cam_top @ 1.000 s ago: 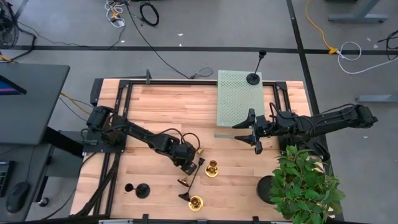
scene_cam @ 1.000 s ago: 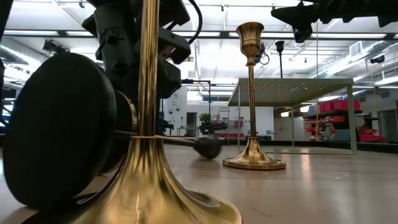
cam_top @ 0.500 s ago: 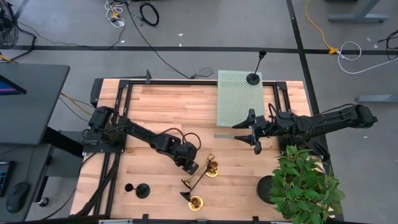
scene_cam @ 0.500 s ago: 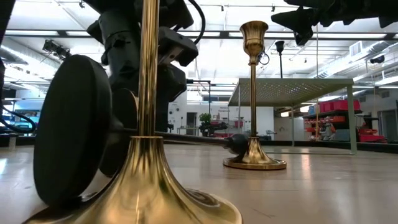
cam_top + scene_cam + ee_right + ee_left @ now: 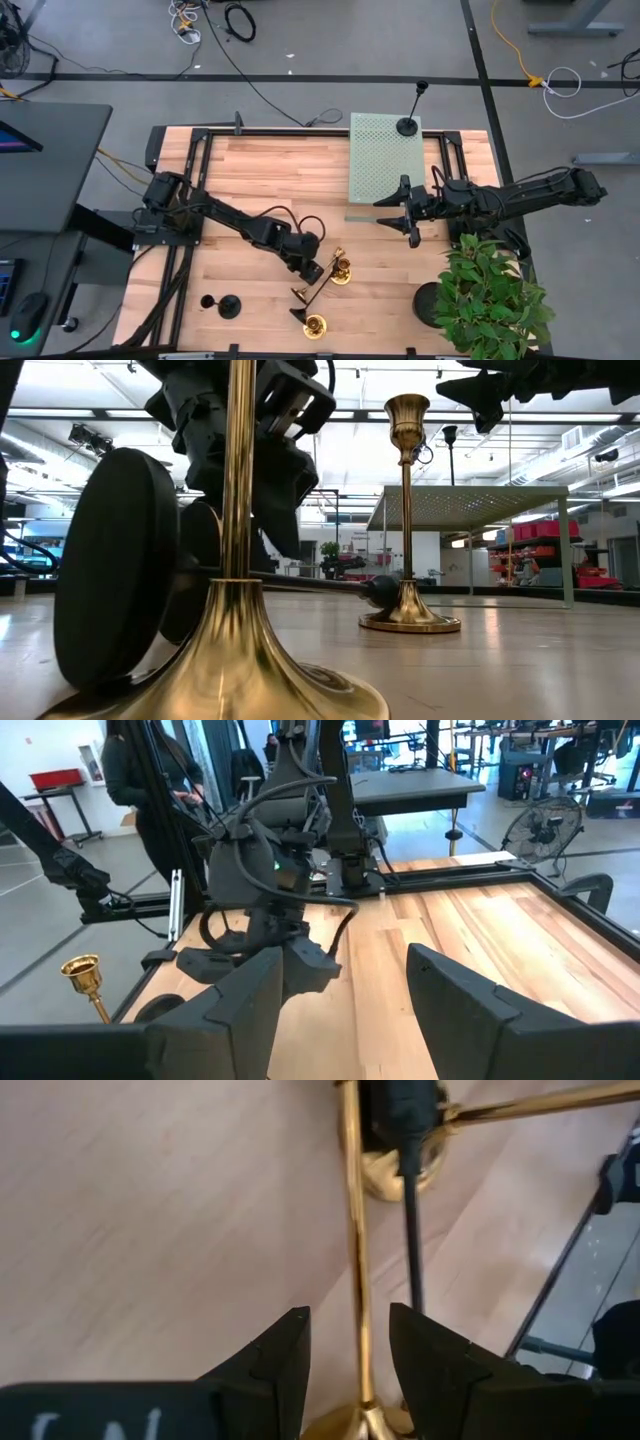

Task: Pick & Place candle stick holders
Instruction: Put the left light brown candle holder on the shelf

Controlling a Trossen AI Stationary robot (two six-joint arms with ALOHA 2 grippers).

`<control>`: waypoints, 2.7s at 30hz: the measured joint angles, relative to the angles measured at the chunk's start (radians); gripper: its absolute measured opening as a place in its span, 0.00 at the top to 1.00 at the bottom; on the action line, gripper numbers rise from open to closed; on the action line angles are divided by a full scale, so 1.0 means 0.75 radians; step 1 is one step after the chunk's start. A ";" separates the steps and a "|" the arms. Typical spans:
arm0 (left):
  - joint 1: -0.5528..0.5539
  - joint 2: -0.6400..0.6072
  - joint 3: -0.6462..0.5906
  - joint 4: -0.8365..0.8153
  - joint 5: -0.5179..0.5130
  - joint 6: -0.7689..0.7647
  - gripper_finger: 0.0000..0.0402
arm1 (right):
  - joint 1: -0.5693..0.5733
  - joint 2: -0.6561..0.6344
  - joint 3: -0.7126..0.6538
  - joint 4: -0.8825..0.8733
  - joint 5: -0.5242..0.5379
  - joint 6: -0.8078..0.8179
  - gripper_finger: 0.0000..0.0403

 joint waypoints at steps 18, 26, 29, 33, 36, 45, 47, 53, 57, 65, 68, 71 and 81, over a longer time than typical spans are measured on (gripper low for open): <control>-0.035 0.050 0.004 0.036 -0.028 -0.053 0.65 | 0.000 0.000 0.000 0.001 0.000 0.000 0.47; -0.038 0.057 0.006 0.081 -0.007 -0.035 0.65 | 0.000 0.003 0.002 -0.006 -0.001 0.003 0.47; -0.041 0.078 0.012 0.088 -0.003 -0.035 0.65 | 0.000 0.004 0.002 -0.007 -0.001 0.006 0.47; -0.047 0.117 0.012 0.079 0.006 -0.044 0.65 | 0.001 0.007 0.002 -0.001 -0.001 0.006 0.47; -0.041 0.131 0.013 0.095 0.032 -0.048 0.66 | 0.005 0.008 0.002 0.007 0.002 0.002 0.47; -0.031 0.133 0.011 0.066 0.041 0.013 0.93 | 0.005 0.008 0.002 -0.005 0.010 0.001 0.47; -0.031 0.133 0.011 0.065 0.042 0.037 0.97 | 0.005 0.008 0.002 -0.008 0.010 0.001 0.47; -0.027 0.133 0.011 0.066 0.036 0.064 0.97 | 0.005 0.008 0.002 -0.012 0.010 0.001 0.47; -0.018 0.127 0.011 0.064 0.028 0.098 0.98 | 0.005 0.008 0.002 -0.013 0.010 0.001 0.47; 0.013 0.093 0.011 -0.014 -0.008 0.172 0.98 | 0.005 0.008 0.002 -0.019 0.011 0.002 0.47; 0.025 0.049 0.011 -0.085 -0.046 0.188 0.97 | 0.005 0.008 0.001 -0.021 0.012 0.003 0.47; 0.034 -0.013 0.012 -0.170 -0.131 0.242 0.98 | 0.005 0.008 0.001 -0.027 0.024 0.008 0.47; 0.082 -0.272 0.012 -0.327 -0.479 0.400 0.98 | 0.005 0.008 0.001 -0.039 0.056 0.017 0.47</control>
